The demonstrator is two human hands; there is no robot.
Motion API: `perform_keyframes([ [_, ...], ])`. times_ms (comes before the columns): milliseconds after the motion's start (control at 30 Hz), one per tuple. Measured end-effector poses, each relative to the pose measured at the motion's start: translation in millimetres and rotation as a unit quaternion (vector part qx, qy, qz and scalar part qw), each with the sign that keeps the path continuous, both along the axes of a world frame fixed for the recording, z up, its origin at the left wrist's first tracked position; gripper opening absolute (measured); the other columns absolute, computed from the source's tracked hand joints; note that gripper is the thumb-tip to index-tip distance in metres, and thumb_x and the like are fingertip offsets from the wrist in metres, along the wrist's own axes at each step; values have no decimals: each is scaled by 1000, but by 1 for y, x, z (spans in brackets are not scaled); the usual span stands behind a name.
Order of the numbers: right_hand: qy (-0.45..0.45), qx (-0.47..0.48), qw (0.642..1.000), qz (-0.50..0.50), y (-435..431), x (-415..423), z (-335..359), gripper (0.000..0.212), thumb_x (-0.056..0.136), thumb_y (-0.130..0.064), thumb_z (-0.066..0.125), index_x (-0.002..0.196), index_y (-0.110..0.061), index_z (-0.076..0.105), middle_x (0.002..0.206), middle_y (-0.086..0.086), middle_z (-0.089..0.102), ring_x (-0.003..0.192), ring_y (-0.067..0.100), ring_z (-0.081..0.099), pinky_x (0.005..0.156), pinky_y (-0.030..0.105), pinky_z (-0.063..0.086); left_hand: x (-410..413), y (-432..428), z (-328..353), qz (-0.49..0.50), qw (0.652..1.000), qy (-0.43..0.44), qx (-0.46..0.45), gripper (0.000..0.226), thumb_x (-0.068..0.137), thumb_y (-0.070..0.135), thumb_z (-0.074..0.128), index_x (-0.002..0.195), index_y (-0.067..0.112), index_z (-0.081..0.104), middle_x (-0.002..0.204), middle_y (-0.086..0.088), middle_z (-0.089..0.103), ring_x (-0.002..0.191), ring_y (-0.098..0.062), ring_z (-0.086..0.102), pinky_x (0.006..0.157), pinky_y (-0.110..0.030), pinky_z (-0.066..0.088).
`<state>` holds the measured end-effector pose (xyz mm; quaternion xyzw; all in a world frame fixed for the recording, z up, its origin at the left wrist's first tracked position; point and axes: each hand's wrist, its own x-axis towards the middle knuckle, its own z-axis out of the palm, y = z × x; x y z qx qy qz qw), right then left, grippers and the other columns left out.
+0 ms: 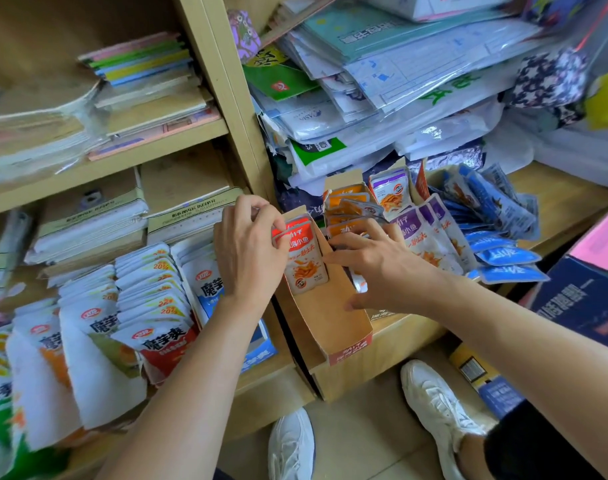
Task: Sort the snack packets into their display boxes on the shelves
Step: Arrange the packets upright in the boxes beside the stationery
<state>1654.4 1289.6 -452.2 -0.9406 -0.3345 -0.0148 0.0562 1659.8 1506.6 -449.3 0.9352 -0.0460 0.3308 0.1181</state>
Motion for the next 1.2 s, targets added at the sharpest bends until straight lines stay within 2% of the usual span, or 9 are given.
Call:
perform_keyframes([
  [167, 8, 109, 994, -4, -15, 0, 10, 82, 75, -45, 82, 147, -30, 47, 147, -8, 48, 137, 21, 34, 105, 50, 37, -5, -2, 5, -45, 998, -1, -34, 24, 74, 24, 85, 84, 20, 64, 114, 1, 57, 104, -23, 54, 78, -43, 51],
  [300, -11, 174, 984, -43, -41, 6, 22, 68, 81, -23, 81, 143, -23, 53, 140, -1, 58, 126, 25, 50, 101, 51, 45, -10, -16, 7, -105, 994, -26, -29, 17, 80, 25, 79, 94, 16, 74, 110, 0, 63, 104, -21, 53, 81, -31, 45],
  [400, 23, 185, 980, -76, -60, 3, 28, 61, 87, -13, 74, 144, -24, 53, 131, 0, 64, 118, 20, 58, 98, 36, 49, -19, -35, 4, -178, 982, 58, -37, 29, 87, 33, 74, 113, 18, 75, 111, 1, 70, 109, -21, 59, 94, -38, 49],
  [500, 37, 192, 975, -102, -62, -4, 23, 42, 91, -8, 68, 131, -20, 65, 105, -3, 72, 88, 11, 61, 76, 20, 48, -26, -53, -3, -197, 967, 155, -41, 46, 91, 42, 70, 133, 23, 65, 128, 4, 69, 120, -16, 59, 104, -33, 45],
  [667, 25, 241, 966, -96, -52, -6, 5, 31, 87, -2, 69, 115, -15, 74, 100, 5, 74, 83, 20, 68, 75, 38, 58, -21, -69, -8, -213, 964, 140, -83, 30, 88, 26, 77, 118, 23, 75, 108, 4, 73, 100, -17, 62, 82, -38, 55],
  [833, 61, 240, 966, -77, -63, 0, 10, 23, 81, -15, 81, 103, -22, 76, 100, -8, 68, 91, 10, 63, 82, 32, 55, -14, -65, -2, -251, 938, 196, -140, 17, 81, 36, 81, 97, 34, 80, 92, 20, 71, 89, -4, 56, 76, -28, 45],
  [933, 48, 224, 972, -59, -64, -2, 13, 22, 80, -14, 82, 98, -23, 74, 99, -9, 66, 92, 10, 61, 81, 30, 53, -7, -59, 2, -209, 946, 181, -169, 18, 89, 44, 65, 96, 36, 80, 79, 30, 61, 87, -3, 54, 69, -23, 38],
  [1100, 18, 209, 976, -55, -68, -3, 11, 18, 79, -15, 82, 92, -23, 73, 91, -11, 65, 90, 11, 58, 76, 37, 54, 6, -56, 8, -134, 955, 260, 51, 34, 100, 49, 51, 132, 45, 62, 100, 4, 57, 98, -17, 38, 81, -34, 29],
  [1200, 10, 215, 975, -50, -71, -9, 12, 11, 81, -30, 80, 85, -24, 71, 84, -14, 65, 80, 7, 59, 70, 36, 53, 9, -58, 8, -146, 945, 288, 58, 36, 97, 50, 58, 131, 44, 62, 111, 3, 59, 108, -21, 38, 87, -37, 29],
])
